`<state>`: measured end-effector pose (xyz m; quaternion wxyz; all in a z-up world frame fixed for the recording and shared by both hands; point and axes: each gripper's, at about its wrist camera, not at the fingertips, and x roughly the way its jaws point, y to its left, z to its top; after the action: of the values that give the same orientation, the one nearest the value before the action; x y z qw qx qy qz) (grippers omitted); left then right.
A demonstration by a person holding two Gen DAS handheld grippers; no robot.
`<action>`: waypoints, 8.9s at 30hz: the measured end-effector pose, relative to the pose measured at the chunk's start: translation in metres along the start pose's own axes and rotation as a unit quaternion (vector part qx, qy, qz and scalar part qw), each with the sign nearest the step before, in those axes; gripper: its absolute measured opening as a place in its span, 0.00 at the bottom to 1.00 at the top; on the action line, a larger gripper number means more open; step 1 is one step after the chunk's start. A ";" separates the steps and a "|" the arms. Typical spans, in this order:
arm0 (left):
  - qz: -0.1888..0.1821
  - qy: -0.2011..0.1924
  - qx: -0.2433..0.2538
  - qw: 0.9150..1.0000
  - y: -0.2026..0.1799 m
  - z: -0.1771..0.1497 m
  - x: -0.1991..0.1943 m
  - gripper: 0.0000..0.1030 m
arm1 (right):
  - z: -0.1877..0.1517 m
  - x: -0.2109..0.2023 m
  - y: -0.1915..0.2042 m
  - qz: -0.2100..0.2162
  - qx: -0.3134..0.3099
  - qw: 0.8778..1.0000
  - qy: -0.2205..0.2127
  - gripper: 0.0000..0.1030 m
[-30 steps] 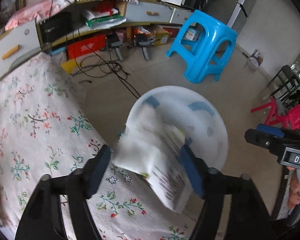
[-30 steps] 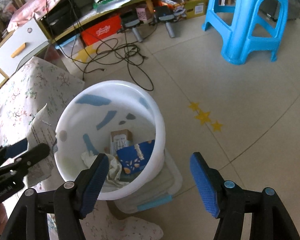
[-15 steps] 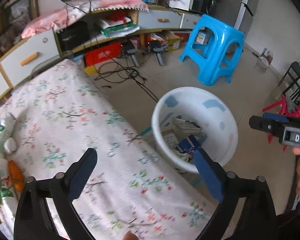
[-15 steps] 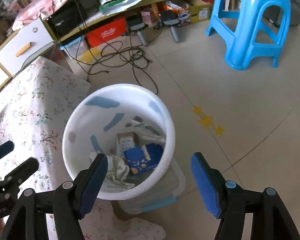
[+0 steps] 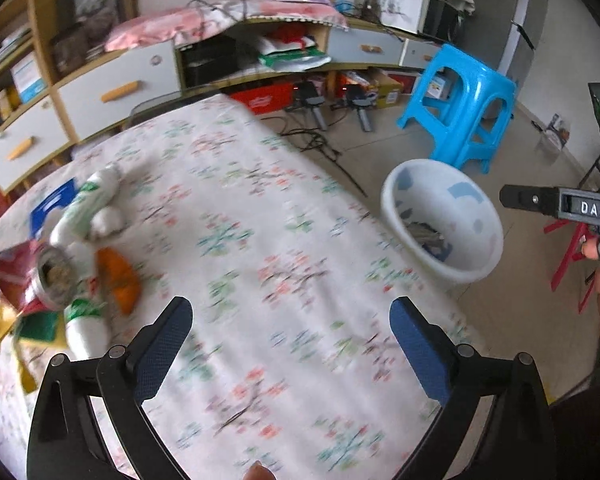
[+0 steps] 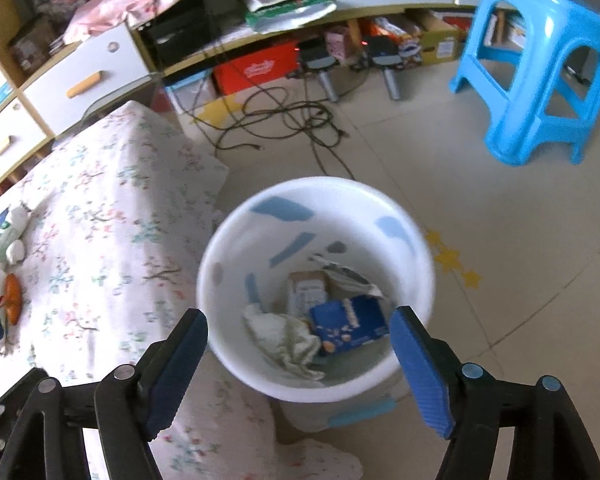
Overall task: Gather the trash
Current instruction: 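Move both tools back over the remaining trash on the table, then grasp the red can with the left tool while the right tool grasps the orange peel, then carry can and peel over the white bucket and open both tools to drop them, then move both tools back over the table toward the yellow packet and bottle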
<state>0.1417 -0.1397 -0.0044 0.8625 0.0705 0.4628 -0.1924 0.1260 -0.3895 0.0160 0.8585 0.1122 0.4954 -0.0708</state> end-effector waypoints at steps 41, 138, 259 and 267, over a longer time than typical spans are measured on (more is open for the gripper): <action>0.040 -0.032 -0.201 0.978 0.210 -0.005 -0.001 0.89 | -0.002 0.079 0.199 0.048 -0.116 0.991 0.055 0.78; -0.031 -0.024 -0.092 0.995 0.043 -0.025 -0.015 0.87 | -0.028 0.016 0.006 0.025 -0.051 0.998 0.015 0.26; 0.122 -0.009 -0.201 0.972 0.211 -0.044 -0.043 0.90 | -0.023 0.068 0.153 0.018 -0.102 0.994 0.032 0.69; 0.133 0.022 -0.195 0.971 0.240 -0.036 -0.014 0.90 | -0.016 0.073 0.167 0.029 -0.099 0.994 0.038 0.70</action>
<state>0.2016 0.0946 -0.0265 0.8671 -0.0343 0.4965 0.0197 0.1883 -0.2252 -0.0349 0.8474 0.0438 0.5291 0.0079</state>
